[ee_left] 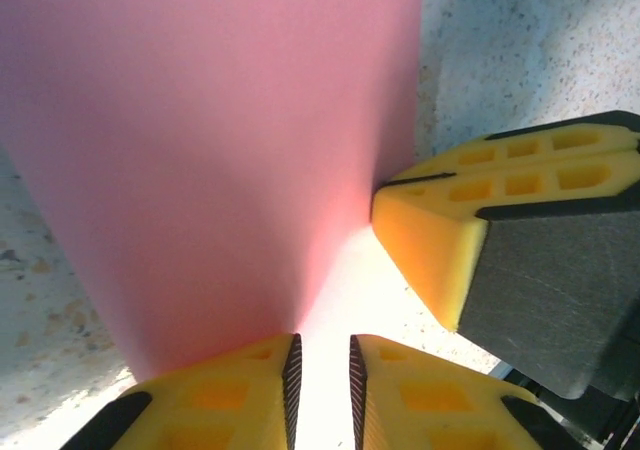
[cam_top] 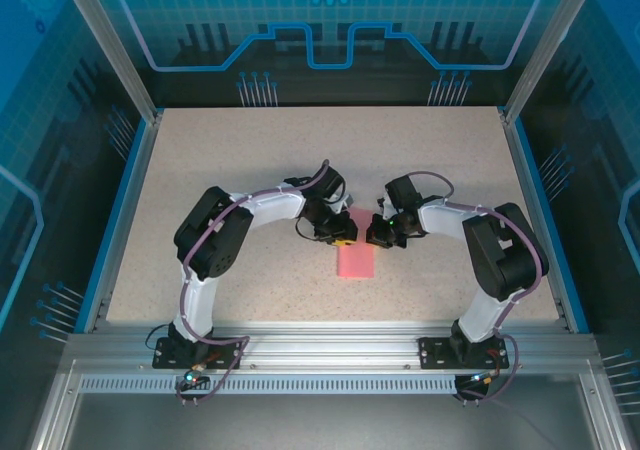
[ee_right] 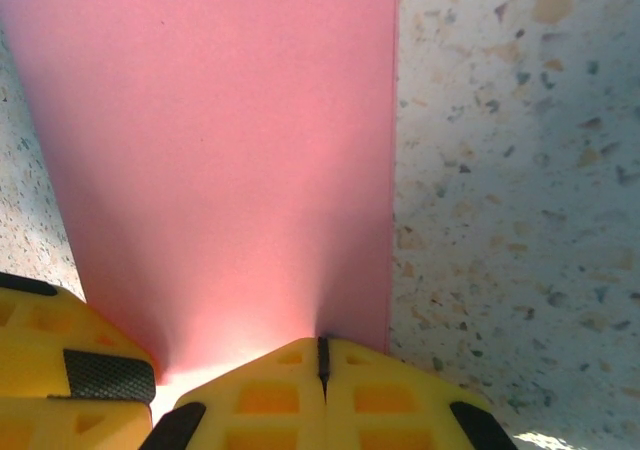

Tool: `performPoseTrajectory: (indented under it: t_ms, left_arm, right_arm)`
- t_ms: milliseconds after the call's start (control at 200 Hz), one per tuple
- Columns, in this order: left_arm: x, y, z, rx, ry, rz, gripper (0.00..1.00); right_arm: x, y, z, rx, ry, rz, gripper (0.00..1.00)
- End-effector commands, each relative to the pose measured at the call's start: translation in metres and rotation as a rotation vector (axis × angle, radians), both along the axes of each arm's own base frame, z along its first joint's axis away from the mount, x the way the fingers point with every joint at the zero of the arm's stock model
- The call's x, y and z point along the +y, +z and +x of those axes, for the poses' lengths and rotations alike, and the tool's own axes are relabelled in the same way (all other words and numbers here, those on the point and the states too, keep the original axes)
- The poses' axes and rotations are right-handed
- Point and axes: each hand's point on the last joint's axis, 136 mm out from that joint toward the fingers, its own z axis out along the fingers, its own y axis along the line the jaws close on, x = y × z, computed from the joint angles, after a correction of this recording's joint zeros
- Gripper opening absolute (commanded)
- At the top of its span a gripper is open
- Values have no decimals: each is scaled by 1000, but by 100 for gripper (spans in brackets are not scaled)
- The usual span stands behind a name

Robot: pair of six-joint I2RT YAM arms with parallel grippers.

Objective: Fold a paper plane with a square sheet of paper (fold left side to right side)
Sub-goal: First fold the square sheet of paper in half at the center of the table.

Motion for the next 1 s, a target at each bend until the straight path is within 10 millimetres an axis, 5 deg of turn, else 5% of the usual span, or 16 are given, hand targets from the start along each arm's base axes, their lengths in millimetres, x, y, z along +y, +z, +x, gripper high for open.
performPoseTrajectory:
  t_ms: [0, 720, 995]
  left_arm:
    - [16, -21, -6, 34, -1, 66, 22]
    - [53, -41, -17, 71, 51, 147, 18]
    - [57, -15, -4, -1, 58, 93, 17]
  right_arm:
    - [-22, -37, -36, 145, 18, -145, 2]
    - [-37, -46, -46, 188, 17, -189, 1]
    - [-36, -45, -44, 181, 14, -168, 1]
